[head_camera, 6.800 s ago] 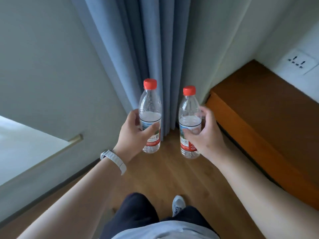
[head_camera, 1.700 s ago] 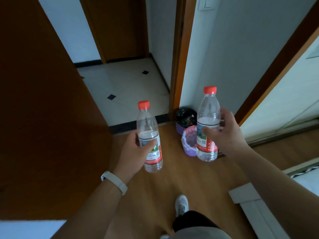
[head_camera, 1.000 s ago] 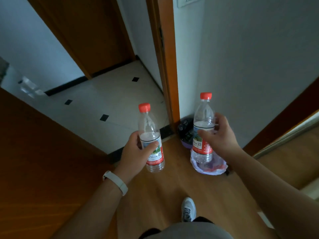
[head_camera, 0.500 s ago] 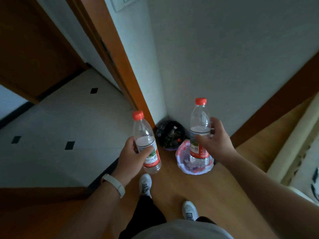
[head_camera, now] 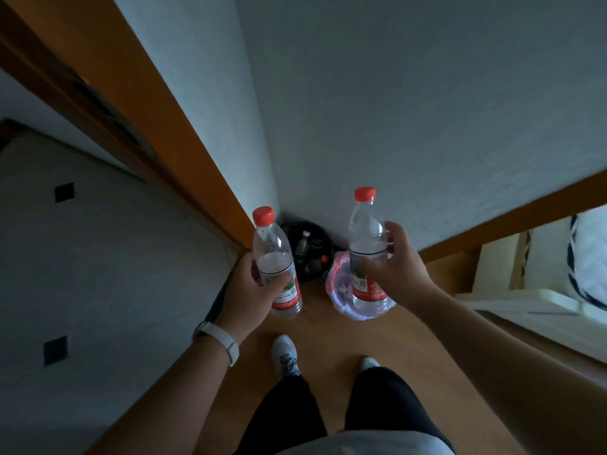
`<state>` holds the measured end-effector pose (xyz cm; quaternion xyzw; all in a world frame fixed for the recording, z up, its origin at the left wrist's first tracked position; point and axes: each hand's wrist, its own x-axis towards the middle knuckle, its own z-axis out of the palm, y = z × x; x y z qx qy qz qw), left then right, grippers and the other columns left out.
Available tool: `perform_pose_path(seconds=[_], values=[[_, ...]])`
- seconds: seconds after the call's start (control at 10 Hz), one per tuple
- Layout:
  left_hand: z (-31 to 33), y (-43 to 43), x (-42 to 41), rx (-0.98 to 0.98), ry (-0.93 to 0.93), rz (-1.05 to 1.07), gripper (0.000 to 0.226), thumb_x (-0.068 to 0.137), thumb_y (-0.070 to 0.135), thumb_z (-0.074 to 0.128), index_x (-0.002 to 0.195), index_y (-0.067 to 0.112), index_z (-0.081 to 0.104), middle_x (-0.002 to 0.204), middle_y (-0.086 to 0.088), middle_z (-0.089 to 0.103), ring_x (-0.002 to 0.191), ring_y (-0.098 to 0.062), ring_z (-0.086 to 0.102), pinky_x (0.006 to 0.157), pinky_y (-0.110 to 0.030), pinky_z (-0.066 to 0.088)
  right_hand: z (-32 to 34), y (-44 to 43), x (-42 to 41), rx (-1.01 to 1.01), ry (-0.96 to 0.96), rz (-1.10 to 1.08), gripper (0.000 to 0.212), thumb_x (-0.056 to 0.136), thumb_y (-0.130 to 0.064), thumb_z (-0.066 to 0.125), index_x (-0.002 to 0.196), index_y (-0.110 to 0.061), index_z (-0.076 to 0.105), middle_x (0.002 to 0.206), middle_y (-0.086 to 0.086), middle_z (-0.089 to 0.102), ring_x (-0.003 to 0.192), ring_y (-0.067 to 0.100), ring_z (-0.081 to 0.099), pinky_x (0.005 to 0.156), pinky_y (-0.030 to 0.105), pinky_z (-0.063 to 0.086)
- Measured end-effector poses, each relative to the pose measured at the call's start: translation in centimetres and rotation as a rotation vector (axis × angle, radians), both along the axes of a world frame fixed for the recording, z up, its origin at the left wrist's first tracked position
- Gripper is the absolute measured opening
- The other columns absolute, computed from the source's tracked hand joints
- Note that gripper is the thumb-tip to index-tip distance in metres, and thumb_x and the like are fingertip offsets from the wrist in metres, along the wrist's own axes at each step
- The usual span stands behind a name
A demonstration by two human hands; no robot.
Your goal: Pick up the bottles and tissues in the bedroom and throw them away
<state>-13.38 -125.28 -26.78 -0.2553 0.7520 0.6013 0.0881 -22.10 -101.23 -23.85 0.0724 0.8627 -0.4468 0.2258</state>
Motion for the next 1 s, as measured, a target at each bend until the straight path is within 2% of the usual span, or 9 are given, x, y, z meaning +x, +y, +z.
perform_pose_path(seconds=[0.1,0.3,0.4,0.5,0.6,0.7,0.8,0.9,1.0], values=[[-3.7,-1.8,-2.4,0.067,-0.064,0.019,0.044,0.078,0.024,0.079,0.115,0.024,0.056,0.109,0.004,0.068,0.099,-0.008,0.066,0.08,-0.026,0.054,-3.4,-2.0,-1.3,0.068,-0.029,-0.009,0.078,0.069,-0.051,0.074,0.133,-0.037,0.033,0.111,-0.013,0.055,0.102,0.017,0.058,0.083,0.042,0.052],[-14.4,-2.9,-7.0,0.083,-0.13,-0.006,0.046,0.079,0.024,0.079,0.118,0.02,0.055,0.109,0.003,0.067,0.1,-0.009,0.065,0.08,-0.026,0.052,-13.7,-4.4,-4.8,0.053,-0.078,-0.057,0.075,0.073,-0.037,0.077,0.135,-0.029,0.035,0.112,-0.008,0.056,0.097,0.01,0.057,0.069,0.022,0.046],[-21.1,-2.8,-8.8,0.064,-0.156,0.026,0.049,0.078,0.026,0.08,0.12,0.019,0.055,0.111,0.004,0.067,0.1,-0.008,0.065,0.078,-0.021,0.052,-20.8,-5.2,-6.5,0.05,-0.066,-0.051,0.068,0.075,-0.036,0.077,0.13,-0.03,0.037,0.104,-0.013,0.056,0.09,0.002,0.057,0.072,0.025,0.052],[-28.3,-2.5,-10.4,0.056,-0.167,0.1,0.046,0.079,0.024,0.079,0.119,0.02,0.056,0.111,0.004,0.067,0.099,-0.007,0.065,0.073,-0.016,0.051,-28.9,-5.8,-7.8,0.024,-0.066,-0.078,0.064,0.071,-0.042,0.076,0.122,-0.033,0.04,0.105,-0.01,0.06,0.094,0.008,0.061,0.078,0.04,0.057],[-35.2,-2.6,-11.8,0.034,-0.162,0.169,0.05,0.079,0.026,0.08,0.122,0.024,0.056,0.114,0.008,0.066,0.102,-0.005,0.064,0.077,-0.018,0.052,-36.4,-6.3,-8.7,-0.018,-0.063,-0.106,0.057,0.07,-0.041,0.078,0.114,-0.035,0.043,0.103,-0.011,0.062,0.092,0.006,0.062,0.075,0.037,0.056],[-41.1,-3.0,-12.8,-0.004,-0.126,0.284,0.052,0.08,0.025,0.079,0.126,0.023,0.055,0.112,0.012,0.065,0.098,0.003,0.064,0.07,-0.009,0.05,-42.8,-6.9,-9.2,-0.02,-0.02,-0.102,0.059,0.07,-0.038,0.079,0.117,-0.033,0.042,0.107,-0.009,0.061,0.093,0.007,0.062,0.069,0.022,0.052],[-46.5,-3.6,-13.4,-0.02,-0.116,0.256,0.051,0.078,0.025,0.08,0.124,0.022,0.058,0.116,0.01,0.067,0.101,0.002,0.064,0.079,-0.014,0.053,-48.1,-7.7,-9.8,-0.047,-0.001,-0.093,0.06,0.073,-0.034,0.078,0.119,-0.03,0.04,0.108,-0.009,0.06,0.092,0.001,0.059,0.06,0.005,0.044],[-50.3,-4.0,-13.1,-0.078,-0.156,0.121,0.054,0.076,0.033,0.081,0.125,0.027,0.057,0.119,0.012,0.065,0.107,-0.001,0.062,0.088,-0.023,0.052,-52.3,-8.3,-9.5,-0.018,0.015,-0.051,0.063,0.073,-0.038,0.078,0.122,-0.031,0.039,0.112,-0.01,0.059,0.095,0.004,0.059,0.063,0.009,0.043],[-52.4,-3.6,-12.7,-0.128,-0.147,0.057,0.055,0.077,0.033,0.081,0.126,0.03,0.055,0.117,0.017,0.063,0.108,0.002,0.059,0.09,-0.021,0.049,-55.4,-8.7,-9.0,0.0,0.015,-0.013,0.071,0.071,-0.044,0.078,0.129,-0.035,0.037,0.117,-0.013,0.059,0.101,0.007,0.06,0.078,0.026,0.051]])
